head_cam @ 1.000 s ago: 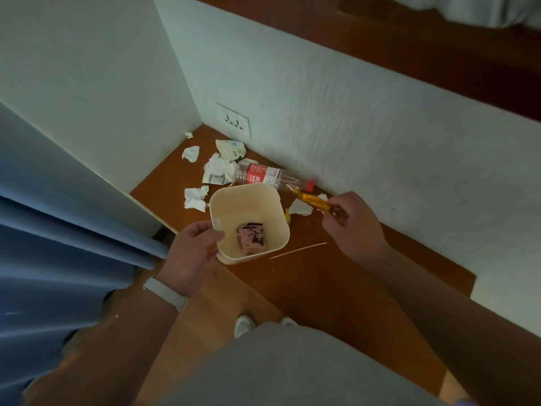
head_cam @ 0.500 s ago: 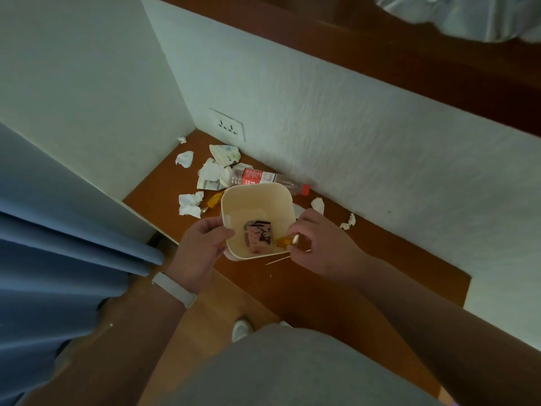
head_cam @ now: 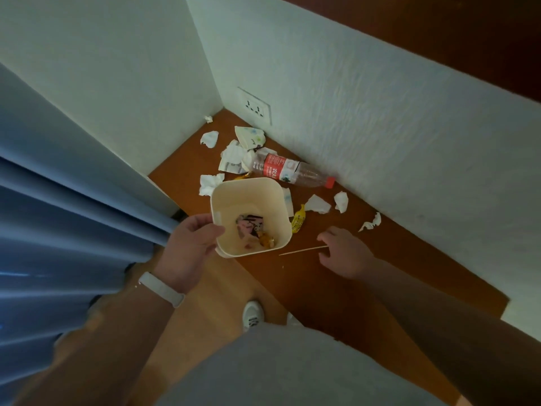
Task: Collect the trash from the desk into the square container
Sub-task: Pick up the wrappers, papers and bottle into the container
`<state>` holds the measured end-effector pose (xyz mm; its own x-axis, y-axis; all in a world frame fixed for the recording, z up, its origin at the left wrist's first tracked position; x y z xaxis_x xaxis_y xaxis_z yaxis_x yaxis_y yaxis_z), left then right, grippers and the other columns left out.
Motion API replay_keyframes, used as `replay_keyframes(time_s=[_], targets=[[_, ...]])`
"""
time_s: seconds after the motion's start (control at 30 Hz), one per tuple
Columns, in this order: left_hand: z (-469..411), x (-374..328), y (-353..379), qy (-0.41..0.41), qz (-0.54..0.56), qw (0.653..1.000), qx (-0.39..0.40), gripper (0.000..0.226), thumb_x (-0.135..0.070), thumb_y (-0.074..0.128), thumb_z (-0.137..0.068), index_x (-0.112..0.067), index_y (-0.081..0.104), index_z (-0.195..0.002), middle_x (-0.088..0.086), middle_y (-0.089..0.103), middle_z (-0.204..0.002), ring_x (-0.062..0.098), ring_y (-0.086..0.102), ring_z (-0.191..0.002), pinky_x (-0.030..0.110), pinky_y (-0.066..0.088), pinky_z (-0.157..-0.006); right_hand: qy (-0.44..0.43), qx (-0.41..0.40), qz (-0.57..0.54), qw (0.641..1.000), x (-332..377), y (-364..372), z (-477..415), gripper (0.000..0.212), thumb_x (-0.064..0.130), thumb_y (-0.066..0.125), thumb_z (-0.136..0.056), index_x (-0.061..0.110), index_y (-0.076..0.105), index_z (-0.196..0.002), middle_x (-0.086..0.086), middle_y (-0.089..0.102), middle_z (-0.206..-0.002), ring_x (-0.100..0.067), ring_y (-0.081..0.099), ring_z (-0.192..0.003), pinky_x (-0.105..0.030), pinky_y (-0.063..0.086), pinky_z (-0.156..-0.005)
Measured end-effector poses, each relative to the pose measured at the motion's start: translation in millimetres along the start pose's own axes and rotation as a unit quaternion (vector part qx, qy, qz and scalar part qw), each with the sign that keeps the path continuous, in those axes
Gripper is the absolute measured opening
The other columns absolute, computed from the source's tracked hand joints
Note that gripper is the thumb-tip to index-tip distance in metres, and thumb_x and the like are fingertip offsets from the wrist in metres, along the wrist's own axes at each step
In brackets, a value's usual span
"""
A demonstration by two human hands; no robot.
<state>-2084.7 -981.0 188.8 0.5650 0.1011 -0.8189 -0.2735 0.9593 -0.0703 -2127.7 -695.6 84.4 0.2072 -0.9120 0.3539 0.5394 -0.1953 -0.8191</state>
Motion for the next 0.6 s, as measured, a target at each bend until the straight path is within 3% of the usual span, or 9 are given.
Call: replay_keyframes(time_s=[0.1, 0.2, 0.4, 0.6], targets=[[7.2, -0.2, -4.8, 0.004, 0.018, 1.0, -0.017, 0.016, 0.0, 0.06, -0.09, -0.007, 0.063, -0.104, 0.006, 0.077, -0.085, 0.017, 0.074, -0.075, 0.027, 0.058, -0.064, -0.012, -0.01, 0.058, 0.998, -5.6, 13.5, -6.7, 0.036, 0.033, 0.054, -0.094, 0.023, 0.053, -0.128, 0.001, 0.048, -0.124, -0.017, 0.047, -0.113, -0.037, 0.047, -0.093], [12.2, -1.0, -8.3, 0.011, 0.028, 0.999, -0.023, 0.015, 0.0, 0.06, -0.09, -0.007, 0.064, -0.102, 0.002, 0.077, -0.078, 0.015, 0.074, -0.072, 0.025, 0.057, -0.063, -0.033, -0.023, 0.088, 0.995, 2.2, 12.7, -11.8, 0.018, 0.027, 0.052, -0.095, 0.021, 0.058, -0.111, 0.001, 0.053, -0.108, -0.014, 0.049, -0.097, -0.034, 0.049, -0.084], [16.4, 2.9, -13.7, 0.015, 0.029, 0.999, -0.037, 0.017, -0.002, 0.06, -0.09, -0.008, 0.065, -0.106, 0.005, 0.077, -0.088, 0.016, 0.075, -0.078, 0.025, 0.057, -0.065, -0.049, 0.006, 0.098, 0.994, 8.4, 19.2, -6.5, 0.01, 0.027, 0.05, -0.095, 0.02, 0.058, -0.097, 0.004, 0.05, -0.093, -0.012, 0.048, -0.085, -0.033, 0.048, -0.079], [12.8, 4.4, -20.9, 0.014, 0.018, 0.999, -0.028, 0.024, -0.005, 0.06, -0.091, -0.005, 0.063, -0.115, 0.011, 0.075, -0.099, 0.015, 0.075, -0.079, 0.029, 0.056, -0.068, 0.0, -0.026, 0.011, 1.0, 5.3, -4.7, 16.4, 0.006, 0.027, 0.056, -0.093, 0.022, 0.056, -0.09, 0.006, 0.054, -0.083, -0.01, 0.054, -0.075, -0.032, 0.054, -0.074]])
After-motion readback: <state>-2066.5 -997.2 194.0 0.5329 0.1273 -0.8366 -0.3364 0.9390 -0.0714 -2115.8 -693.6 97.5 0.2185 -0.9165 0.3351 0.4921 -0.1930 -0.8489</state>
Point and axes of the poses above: each hand's wrist, its own z-axis away from the middle knuckle, its own y-axis out of the palm, x = y × z, the point moved 10 cm from there along -z, towards the middle knuckle
